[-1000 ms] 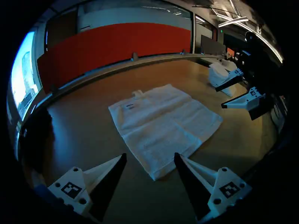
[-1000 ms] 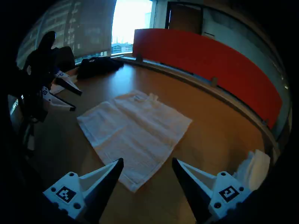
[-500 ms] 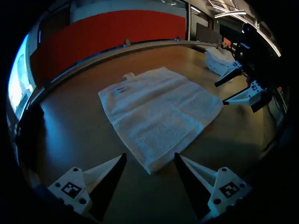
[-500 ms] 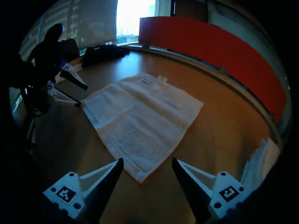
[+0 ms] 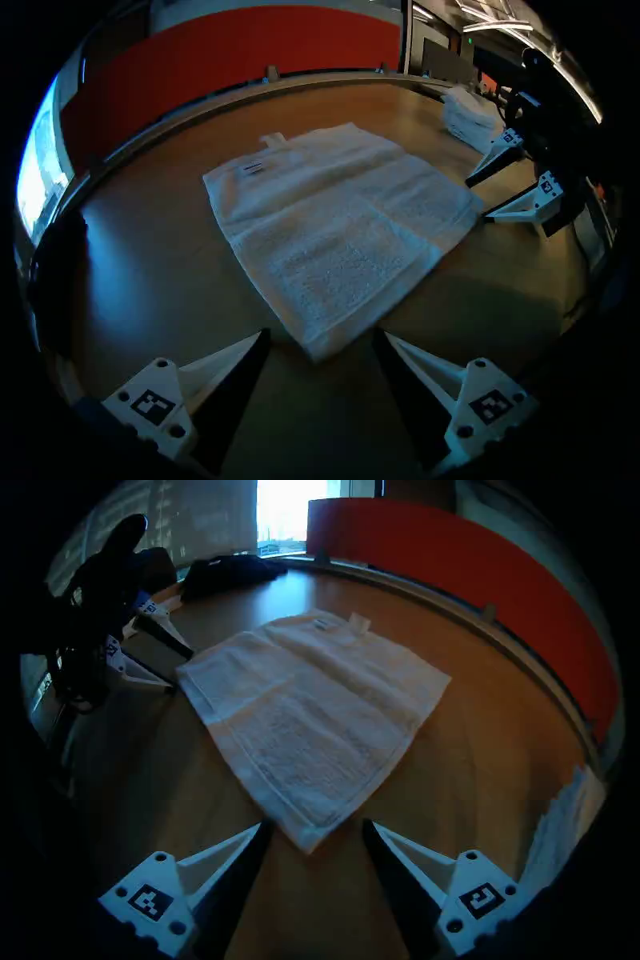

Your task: Fold towel

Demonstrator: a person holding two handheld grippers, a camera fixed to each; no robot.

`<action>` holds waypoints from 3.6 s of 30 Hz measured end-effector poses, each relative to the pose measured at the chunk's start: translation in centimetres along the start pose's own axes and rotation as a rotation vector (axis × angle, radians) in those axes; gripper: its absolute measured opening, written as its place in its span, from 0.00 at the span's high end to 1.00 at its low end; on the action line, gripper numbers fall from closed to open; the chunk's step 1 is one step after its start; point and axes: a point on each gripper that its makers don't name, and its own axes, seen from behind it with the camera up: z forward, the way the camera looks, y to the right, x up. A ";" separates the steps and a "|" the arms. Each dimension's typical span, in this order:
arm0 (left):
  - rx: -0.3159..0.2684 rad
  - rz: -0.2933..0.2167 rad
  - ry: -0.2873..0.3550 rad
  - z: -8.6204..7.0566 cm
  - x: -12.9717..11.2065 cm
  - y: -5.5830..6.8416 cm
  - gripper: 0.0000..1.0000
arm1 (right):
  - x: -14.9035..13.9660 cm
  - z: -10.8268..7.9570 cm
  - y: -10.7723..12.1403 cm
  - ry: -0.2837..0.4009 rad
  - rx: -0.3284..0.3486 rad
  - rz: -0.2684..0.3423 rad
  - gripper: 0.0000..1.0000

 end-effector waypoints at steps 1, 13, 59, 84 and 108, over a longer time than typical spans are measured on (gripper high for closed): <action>0.000 -0.001 0.000 0.0 0.0 0.0 0.07 | 0.0 0.0 0.0 0.000 0.002 0.002 0.16; -0.002 0.001 -0.010 0.1 0.0 0.4 0.17 | -0.3 -0.3 -0.3 0.004 0.020 0.026 0.27; 0.016 -0.059 0.036 -2.7 4.0 0.2 0.87 | 4.2 -2.9 -0.2 0.092 -0.002 0.052 0.91; 0.007 -0.107 0.092 -9.2 8.1 1.4 0.87 | 9.9 -9.1 0.4 0.197 -0.044 0.043 0.91; -0.015 -0.117 0.083 -12.8 8.7 3.6 0.87 | 11.2 -12.7 0.4 0.231 -0.057 0.031 0.91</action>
